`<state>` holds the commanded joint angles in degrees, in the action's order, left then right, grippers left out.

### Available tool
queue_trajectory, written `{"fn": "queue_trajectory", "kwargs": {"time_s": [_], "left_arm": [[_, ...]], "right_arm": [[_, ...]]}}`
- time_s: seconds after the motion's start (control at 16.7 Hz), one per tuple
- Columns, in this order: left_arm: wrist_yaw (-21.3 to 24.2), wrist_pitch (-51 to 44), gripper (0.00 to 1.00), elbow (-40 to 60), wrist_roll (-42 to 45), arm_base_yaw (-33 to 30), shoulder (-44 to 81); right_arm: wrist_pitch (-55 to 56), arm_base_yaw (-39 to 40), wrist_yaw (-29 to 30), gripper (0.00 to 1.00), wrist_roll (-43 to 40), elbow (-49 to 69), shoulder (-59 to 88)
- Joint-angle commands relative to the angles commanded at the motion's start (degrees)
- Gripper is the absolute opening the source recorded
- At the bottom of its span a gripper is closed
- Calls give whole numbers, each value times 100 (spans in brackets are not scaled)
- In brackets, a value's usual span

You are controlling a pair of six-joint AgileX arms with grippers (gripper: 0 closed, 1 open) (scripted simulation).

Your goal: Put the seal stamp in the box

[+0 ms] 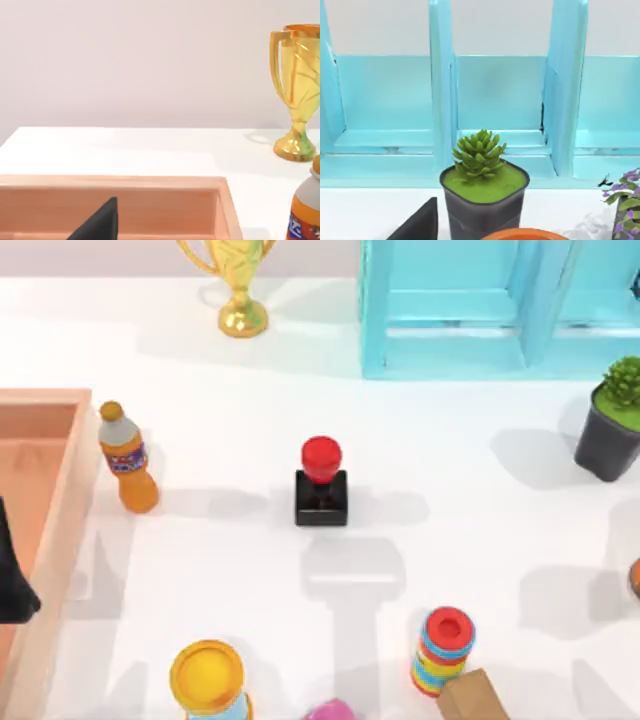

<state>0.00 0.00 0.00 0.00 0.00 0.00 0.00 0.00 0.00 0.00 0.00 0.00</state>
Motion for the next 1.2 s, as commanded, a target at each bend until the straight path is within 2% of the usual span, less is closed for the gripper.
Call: {"fn": "queue_trajectory", "kwargs": {"time_s": [0.3,0.54,0.84,1.2], "left_arm": [[1,-205,100,315,-64,-83,300],[5,-972,100,1491,-309,-386,1428],[12,-2503,100,3842,-812,-975,3694],[22,-4798,100,7390,-1594,-1836,7102]], "right_arm": [[0,0,0,100,0,0,0],[0,0,0,100,0,0,0],[0,0,0,100,0,0,0],[0,0,0,100,0,0,0]]}}
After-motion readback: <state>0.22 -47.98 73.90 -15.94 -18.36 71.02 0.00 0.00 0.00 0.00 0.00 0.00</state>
